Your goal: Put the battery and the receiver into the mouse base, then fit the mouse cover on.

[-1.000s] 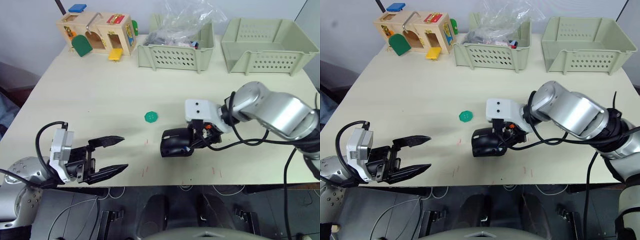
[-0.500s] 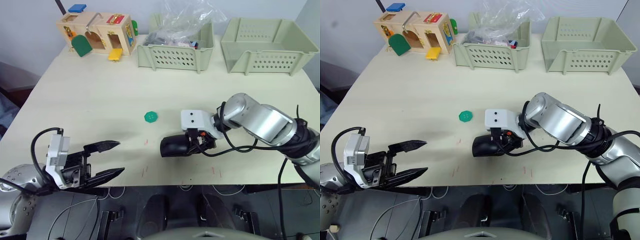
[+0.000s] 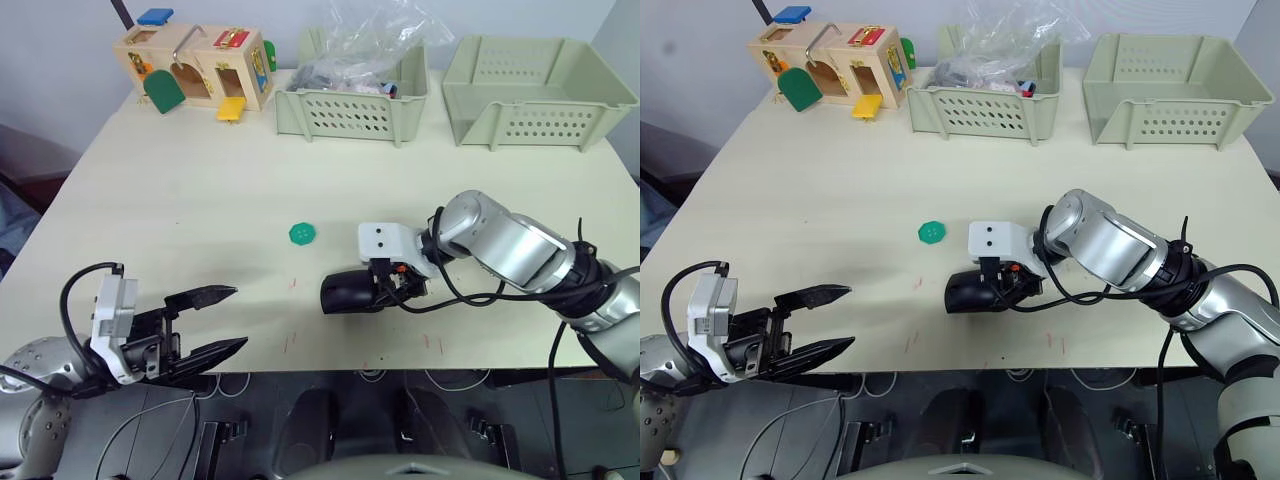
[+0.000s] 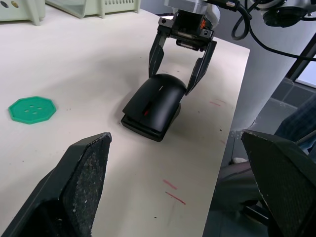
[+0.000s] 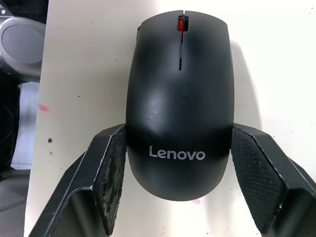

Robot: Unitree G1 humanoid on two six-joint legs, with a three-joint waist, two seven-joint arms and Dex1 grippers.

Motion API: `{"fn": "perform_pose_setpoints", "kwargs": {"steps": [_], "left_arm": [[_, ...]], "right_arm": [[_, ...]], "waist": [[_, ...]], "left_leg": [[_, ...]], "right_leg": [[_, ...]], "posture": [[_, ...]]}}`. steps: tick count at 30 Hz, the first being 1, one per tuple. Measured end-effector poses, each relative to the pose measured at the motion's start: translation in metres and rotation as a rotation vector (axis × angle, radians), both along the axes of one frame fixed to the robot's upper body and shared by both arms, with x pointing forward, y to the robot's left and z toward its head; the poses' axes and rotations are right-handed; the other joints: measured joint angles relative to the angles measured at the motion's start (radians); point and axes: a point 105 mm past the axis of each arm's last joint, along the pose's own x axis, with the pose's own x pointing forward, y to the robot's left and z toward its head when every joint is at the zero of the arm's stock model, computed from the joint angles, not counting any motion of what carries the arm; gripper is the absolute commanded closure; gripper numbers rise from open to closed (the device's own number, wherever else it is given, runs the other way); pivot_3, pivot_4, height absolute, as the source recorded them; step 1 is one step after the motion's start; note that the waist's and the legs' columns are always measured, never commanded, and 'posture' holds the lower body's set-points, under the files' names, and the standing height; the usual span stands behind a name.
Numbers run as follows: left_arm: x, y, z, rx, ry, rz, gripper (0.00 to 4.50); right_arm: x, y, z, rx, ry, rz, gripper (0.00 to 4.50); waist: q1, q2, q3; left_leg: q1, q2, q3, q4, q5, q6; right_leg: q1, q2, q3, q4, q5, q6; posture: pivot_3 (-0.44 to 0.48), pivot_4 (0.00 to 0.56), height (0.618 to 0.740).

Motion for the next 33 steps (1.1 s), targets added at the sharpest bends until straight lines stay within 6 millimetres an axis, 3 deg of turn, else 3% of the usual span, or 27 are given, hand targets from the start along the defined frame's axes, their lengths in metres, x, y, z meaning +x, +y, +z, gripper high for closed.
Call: {"fn": "perform_pose_setpoints", "kwargs": {"steps": [10, 33], "left_arm": [[-0.0033, 0.0012, -0.0023, 0.002, 0.009, 0.02, 0.0], [-0.0074, 0.0046, -0.0041, 0.001, 0.0, 0.043, 0.0]], "right_arm": [[0.0019, -0.0005, -0.0089, -0.019, 0.015, -0.007, 1.28], [0.0013, 0.0072, -0.0092, -0.027, -0.009, 0.033, 1.28]], "waist": [[-0.001, 0.0, 0.0], [-0.005, 0.0, 0.0]], "left_leg": [[0.0, 0.0, 0.0, 0.0, 0.0, 0.0], [0.001, 0.001, 0.0, 0.0, 0.001, -0.001]], "right_leg": [[0.0, 0.0, 0.0, 0.0, 0.0, 0.0], [-0.001, 0.001, 0.0, 0.003, -0.001, -0.002]], "posture": [[0.0, 0.15, 0.74], [0.0, 0.15, 0.74]]}}
